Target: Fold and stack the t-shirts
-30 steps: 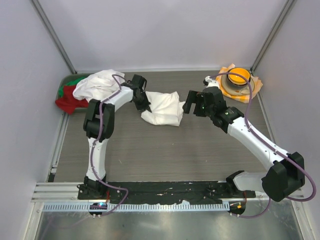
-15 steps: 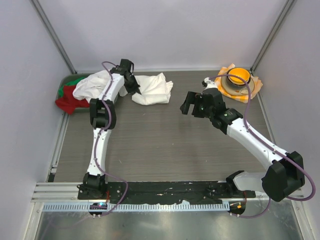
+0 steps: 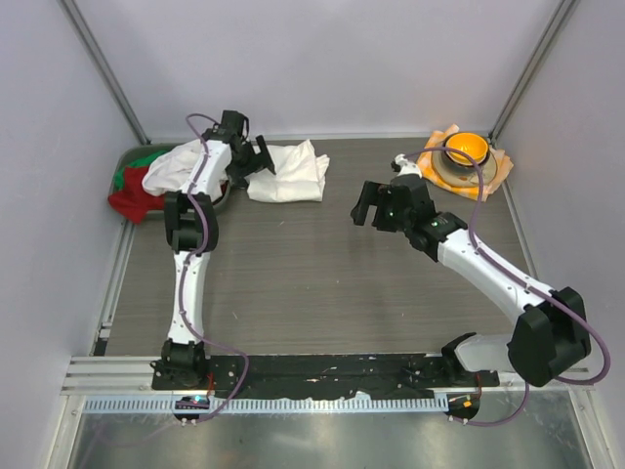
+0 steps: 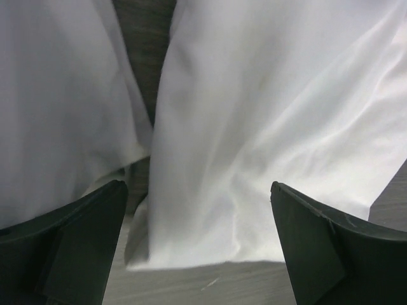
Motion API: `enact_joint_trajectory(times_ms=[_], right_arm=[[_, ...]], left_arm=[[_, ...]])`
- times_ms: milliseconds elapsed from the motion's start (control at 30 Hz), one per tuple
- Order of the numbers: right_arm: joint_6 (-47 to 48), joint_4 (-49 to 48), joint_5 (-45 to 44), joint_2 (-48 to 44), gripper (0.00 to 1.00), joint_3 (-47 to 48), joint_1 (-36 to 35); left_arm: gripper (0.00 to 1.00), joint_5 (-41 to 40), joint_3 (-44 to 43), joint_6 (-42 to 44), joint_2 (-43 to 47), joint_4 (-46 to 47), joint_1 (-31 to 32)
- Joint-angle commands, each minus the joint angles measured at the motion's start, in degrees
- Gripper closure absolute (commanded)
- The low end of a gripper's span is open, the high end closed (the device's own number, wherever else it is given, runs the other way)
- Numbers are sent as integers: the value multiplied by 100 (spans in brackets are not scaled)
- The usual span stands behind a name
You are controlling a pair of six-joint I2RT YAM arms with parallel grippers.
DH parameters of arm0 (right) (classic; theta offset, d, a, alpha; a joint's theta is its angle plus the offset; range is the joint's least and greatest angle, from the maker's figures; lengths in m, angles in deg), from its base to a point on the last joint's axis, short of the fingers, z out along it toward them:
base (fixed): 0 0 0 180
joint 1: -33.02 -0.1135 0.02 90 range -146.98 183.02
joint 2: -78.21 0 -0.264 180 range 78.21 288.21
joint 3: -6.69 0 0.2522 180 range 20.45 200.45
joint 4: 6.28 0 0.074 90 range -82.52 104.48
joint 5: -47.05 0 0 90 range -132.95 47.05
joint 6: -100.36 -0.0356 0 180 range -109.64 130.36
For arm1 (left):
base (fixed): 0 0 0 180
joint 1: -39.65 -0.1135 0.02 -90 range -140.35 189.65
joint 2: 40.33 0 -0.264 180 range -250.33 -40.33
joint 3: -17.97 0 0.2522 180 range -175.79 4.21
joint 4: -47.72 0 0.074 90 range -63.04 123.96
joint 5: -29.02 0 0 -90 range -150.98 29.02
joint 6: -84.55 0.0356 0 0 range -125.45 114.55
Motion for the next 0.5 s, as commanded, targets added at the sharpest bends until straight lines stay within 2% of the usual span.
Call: enact_joint_trajectory(times_ms=[0,67,300,400,467], right_arm=[[-34,269,-661,441,0,449,-53],[-86,420,-1020,714,0,652,-79],[-70,315,-1751,750,0,766,-132],[97,472,-1919,741,0,1003,-132],[229,534,-1910,732,0,1258,-167]], left_arm=[[0,-486,335,138,1134,-501,-6],[0,-707,632,120,1459,-704,38],[0,-1567,2093,59,3672,-898,196],[0,-1744,2690,111,4594,-978,205],[0,-1692,3383,68,5185,-750,223]])
